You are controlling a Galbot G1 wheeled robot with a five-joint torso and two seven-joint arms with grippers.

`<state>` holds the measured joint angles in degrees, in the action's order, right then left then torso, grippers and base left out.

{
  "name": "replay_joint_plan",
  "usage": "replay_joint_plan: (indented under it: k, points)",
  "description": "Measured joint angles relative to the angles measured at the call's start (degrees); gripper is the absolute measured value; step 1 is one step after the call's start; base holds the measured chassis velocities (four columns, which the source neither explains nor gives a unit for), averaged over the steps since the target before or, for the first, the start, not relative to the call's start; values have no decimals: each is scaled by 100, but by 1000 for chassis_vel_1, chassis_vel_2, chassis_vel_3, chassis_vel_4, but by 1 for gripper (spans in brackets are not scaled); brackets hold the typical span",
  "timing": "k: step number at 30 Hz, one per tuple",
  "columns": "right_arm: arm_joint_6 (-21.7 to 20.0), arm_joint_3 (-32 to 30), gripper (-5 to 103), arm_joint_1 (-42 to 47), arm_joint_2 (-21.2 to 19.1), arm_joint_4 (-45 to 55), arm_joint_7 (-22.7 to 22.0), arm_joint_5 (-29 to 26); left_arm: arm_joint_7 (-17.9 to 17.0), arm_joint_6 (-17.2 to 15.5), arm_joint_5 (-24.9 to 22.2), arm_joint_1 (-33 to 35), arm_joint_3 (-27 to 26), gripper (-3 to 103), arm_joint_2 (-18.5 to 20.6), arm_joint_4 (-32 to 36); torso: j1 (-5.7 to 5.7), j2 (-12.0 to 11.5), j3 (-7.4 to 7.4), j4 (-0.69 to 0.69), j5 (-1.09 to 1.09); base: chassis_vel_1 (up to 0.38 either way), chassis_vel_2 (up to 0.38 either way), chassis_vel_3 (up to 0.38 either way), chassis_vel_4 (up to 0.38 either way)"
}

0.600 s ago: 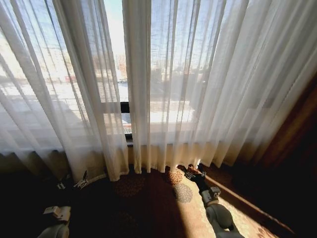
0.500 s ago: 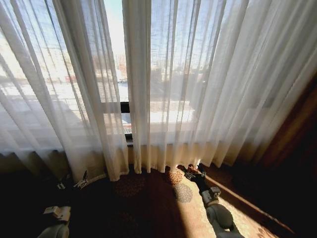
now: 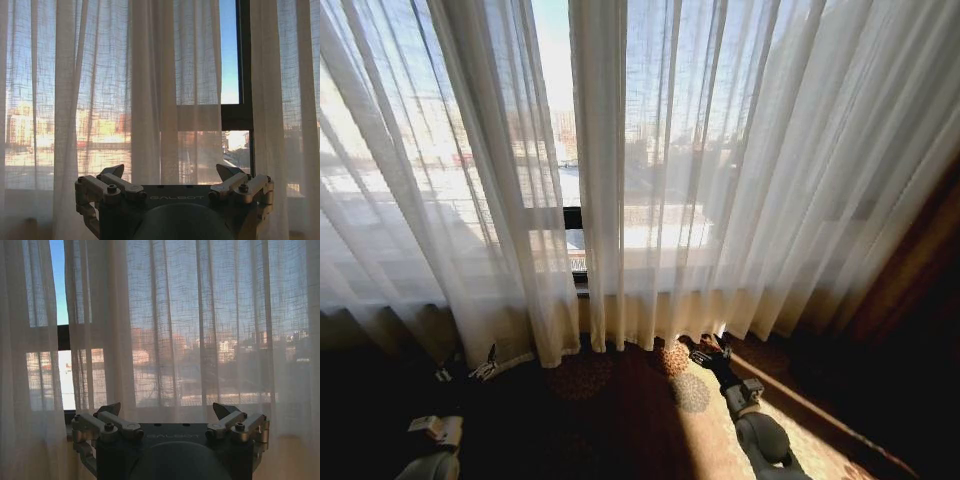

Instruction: Open the curtains by pulling them apart, changing their state from closed to fully open.

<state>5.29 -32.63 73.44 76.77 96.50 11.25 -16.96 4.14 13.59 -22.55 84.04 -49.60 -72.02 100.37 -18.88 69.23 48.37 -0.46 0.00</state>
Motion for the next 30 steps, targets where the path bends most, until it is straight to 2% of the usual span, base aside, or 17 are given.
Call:
replay_joint_plan:
  k: [5, 21, 23, 26, 30]
  points:
    - [1, 16, 100, 1, 0, 3, 38, -2, 0, 0, 0, 0, -1, 100, 0, 0, 0, 0, 0, 0, 0, -223, 221, 236, -205]
    - [21, 70, 100, -16, 29, -9, 85, 15, 0, 1, 0, 1, 0, 100, 0, 0, 2, 1, -1, 0, -3, -327, 324, 320, -343]
    - [48, 70, 100, -26, 29, -40, 89, -1, 0, 0, 0, 0, 0, 100, 0, 0, 0, -1, 2, 0, 4, -306, 327, 247, -360]
    - [90, 84, 100, -44, 34, -66, 98, -22, 0, 0, 0, 0, 0, 100, 0, 0, 0, 0, 1, 0, -8, -347, 350, 355, -354]
    - [159, 128, 100, -99, 56, -103, -10, -54, 0, 0, 0, -1, 0, 100, 0, 0, -3, -1, 2, -1, 4, -333, 356, 376, -346]
